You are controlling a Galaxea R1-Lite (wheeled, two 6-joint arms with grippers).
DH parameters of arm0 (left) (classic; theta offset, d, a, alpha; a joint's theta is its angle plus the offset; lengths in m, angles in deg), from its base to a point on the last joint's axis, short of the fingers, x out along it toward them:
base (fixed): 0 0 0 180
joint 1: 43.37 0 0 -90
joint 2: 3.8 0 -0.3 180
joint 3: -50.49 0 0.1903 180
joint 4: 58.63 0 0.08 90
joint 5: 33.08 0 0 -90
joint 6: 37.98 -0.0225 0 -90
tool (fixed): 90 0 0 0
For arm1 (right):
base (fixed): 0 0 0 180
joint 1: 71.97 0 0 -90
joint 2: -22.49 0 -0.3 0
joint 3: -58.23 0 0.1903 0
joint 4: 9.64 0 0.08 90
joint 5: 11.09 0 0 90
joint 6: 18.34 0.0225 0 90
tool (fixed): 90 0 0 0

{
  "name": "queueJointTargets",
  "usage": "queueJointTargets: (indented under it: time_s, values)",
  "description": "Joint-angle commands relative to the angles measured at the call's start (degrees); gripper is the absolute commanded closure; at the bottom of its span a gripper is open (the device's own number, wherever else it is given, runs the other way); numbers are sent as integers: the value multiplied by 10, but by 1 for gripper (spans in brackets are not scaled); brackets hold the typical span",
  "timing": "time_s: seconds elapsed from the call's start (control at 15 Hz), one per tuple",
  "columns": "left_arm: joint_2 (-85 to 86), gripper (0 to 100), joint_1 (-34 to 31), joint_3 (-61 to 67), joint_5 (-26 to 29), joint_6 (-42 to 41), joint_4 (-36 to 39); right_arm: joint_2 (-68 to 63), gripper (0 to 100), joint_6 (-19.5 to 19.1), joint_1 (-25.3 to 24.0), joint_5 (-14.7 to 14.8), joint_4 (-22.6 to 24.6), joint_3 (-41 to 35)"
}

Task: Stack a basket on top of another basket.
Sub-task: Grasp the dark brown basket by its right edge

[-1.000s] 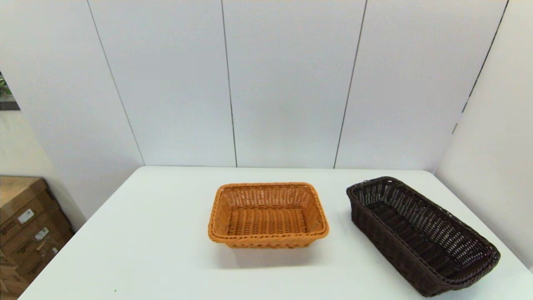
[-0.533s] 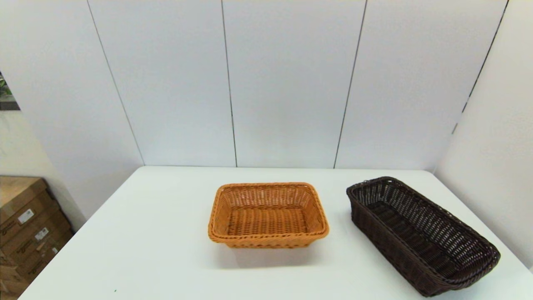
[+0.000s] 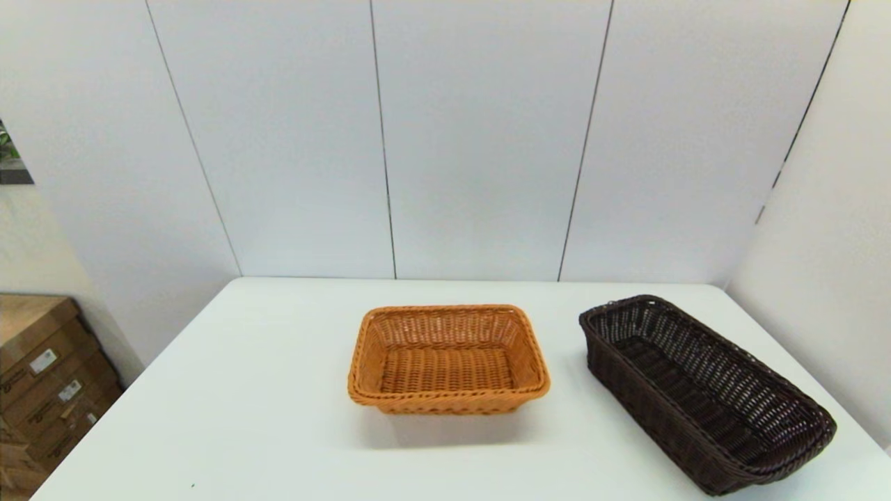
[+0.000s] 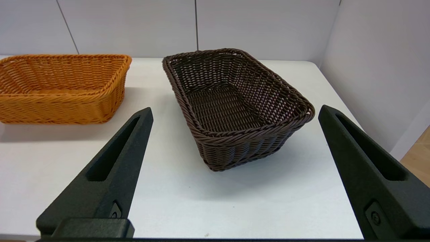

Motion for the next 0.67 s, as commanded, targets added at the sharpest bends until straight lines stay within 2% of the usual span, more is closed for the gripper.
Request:
queueJointTargets:
  time_s: [0.07, 0.67]
  values:
    - [1, 0, 0, 1, 0, 0, 0, -1, 0, 2, 0, 1, 0, 0]
    - [1, 0, 0, 1, 0, 0, 0, -1, 0, -3, 0, 0, -1, 1]
